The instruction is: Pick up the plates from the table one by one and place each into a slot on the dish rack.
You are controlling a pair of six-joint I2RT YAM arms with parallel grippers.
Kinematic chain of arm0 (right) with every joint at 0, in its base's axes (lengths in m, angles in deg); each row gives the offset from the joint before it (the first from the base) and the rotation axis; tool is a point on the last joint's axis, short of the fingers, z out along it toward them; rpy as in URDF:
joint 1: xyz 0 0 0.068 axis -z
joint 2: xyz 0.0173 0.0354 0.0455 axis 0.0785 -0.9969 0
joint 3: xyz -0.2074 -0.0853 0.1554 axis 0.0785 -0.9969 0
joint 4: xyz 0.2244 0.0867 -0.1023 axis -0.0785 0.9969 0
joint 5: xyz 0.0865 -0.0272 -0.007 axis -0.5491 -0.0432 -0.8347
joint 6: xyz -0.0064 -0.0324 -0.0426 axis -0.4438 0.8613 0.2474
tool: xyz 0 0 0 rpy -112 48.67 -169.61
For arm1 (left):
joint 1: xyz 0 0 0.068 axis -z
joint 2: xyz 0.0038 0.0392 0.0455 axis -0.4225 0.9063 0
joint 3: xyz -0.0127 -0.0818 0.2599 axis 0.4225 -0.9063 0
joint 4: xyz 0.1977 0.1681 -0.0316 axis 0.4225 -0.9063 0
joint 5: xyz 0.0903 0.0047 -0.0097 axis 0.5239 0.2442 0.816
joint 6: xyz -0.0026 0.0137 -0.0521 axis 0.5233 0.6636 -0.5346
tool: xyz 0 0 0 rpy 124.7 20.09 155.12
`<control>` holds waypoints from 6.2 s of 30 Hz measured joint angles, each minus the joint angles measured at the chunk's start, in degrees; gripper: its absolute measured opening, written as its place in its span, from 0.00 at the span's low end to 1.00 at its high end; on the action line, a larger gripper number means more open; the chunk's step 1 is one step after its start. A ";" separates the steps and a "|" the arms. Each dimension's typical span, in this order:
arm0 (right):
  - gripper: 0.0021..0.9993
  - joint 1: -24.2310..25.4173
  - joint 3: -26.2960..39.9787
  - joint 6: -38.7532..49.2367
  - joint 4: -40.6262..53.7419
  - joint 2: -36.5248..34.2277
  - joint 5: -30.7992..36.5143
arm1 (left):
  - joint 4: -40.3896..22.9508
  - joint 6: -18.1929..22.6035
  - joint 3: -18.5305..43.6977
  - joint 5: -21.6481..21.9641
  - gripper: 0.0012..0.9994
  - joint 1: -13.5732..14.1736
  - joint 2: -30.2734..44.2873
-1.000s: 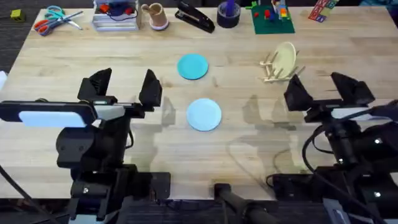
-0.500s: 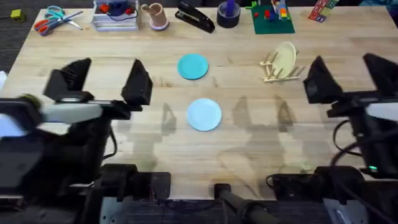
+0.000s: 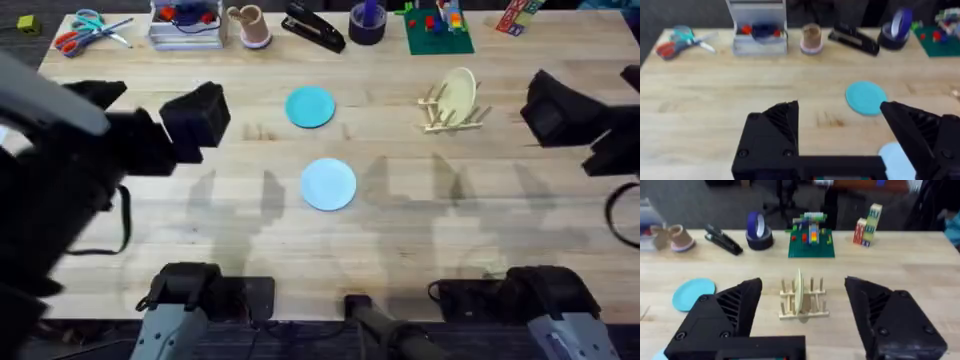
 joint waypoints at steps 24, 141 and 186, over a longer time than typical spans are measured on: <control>1.00 0.00 28.60 -1.06 37.04 -32.56 -0.02 | -26.82 -0.03 21.06 -1.72 0.99 0.00 32.74; 0.99 0.00 29.25 -1.28 40.37 -37.75 -4.09 | 20.15 -10.26 -18.30 -48.80 0.04 6.34 58.22; 1.00 -6.58 2.67 -10.18 9.31 -46.97 -41.15 | 20.17 -10.50 -18.28 -48.72 0.04 6.36 58.22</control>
